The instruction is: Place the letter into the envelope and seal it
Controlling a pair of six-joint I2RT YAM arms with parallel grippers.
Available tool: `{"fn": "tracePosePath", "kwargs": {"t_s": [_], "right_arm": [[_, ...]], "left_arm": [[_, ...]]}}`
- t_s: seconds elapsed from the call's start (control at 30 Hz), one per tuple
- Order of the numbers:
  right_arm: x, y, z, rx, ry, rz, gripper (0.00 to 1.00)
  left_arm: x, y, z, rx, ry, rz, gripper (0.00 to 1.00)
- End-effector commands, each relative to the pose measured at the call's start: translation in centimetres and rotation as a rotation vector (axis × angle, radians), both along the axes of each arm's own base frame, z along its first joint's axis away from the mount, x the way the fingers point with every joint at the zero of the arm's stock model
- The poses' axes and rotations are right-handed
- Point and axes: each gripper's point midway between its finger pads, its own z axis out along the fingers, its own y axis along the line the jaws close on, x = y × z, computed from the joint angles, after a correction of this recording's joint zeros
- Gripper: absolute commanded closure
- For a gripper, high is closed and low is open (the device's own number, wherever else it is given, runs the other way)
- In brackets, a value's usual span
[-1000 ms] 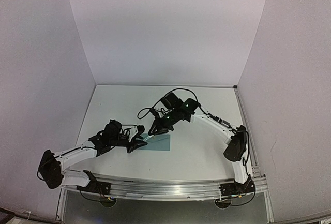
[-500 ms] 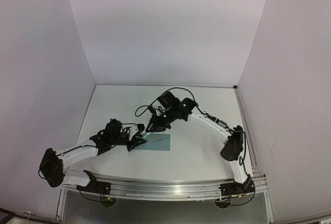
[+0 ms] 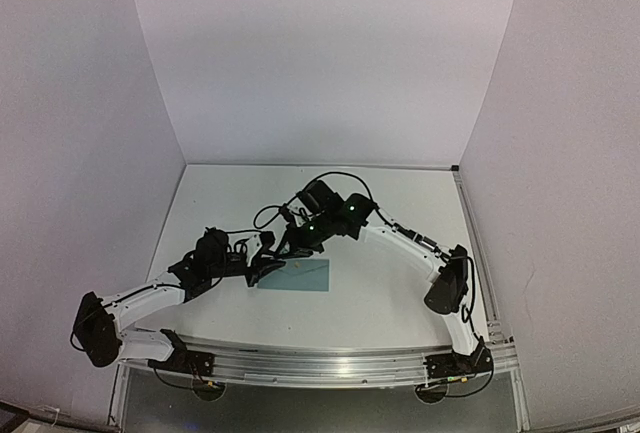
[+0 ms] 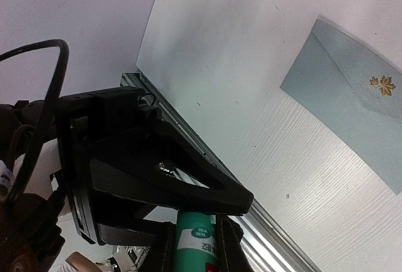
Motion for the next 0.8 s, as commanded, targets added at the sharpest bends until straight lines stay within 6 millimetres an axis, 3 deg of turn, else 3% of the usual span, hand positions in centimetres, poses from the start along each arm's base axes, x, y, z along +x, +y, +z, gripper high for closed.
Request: {"fn": "tracePosePath", "kwargs": {"t_s": [0.0,0.13,0.17,0.2,0.27,0.4,0.57,0.67,0.77], "right_arm": [[-1.7,0.9,0.4,0.019,0.002,0.037,1.00],[-1.2,0.5,1.1,0.022,-0.004,0.012,1.00],[-0.9,0.2,1.2,0.018,-0.006,-0.005,1.00],[-0.4,-0.2,1.2,0.007,-0.007,-0.028,1.00],[1.0,-1.9,0.5,-0.035,-0.007,-0.092,1.00],[4.2,-7.7,-2.3,-0.209,-0.015,-0.256,1.00],[7.9,-16.2,-7.0,-0.565,-0.079,-0.377,1.00],[10.1,-19.0,-9.8,-0.743,-0.126,-0.378,1.00],[12.0,-20.1,-12.5,-0.840,-0.156,-0.366,1.00]], "left_arm": [[0.2,-0.9,6.3,-0.161,-0.131,-0.011,1.00],[0.3,-0.8,5.7,-0.153,-0.112,-0.006,1.00],[0.3,-0.8,5.2,-0.146,-0.102,-0.005,0.90],[0.3,-0.8,4.7,-0.138,-0.092,-0.001,0.67],[0.6,-0.5,3.7,-0.125,-0.078,0.027,0.04],[1.5,0.7,2.8,-0.083,-0.072,0.120,0.00],[2.0,1.9,2.6,-0.062,-0.047,0.201,0.00],[1.6,1.9,2.5,-0.071,-0.017,0.190,0.00],[1.4,1.9,2.4,-0.068,-0.002,0.186,0.00]]}}
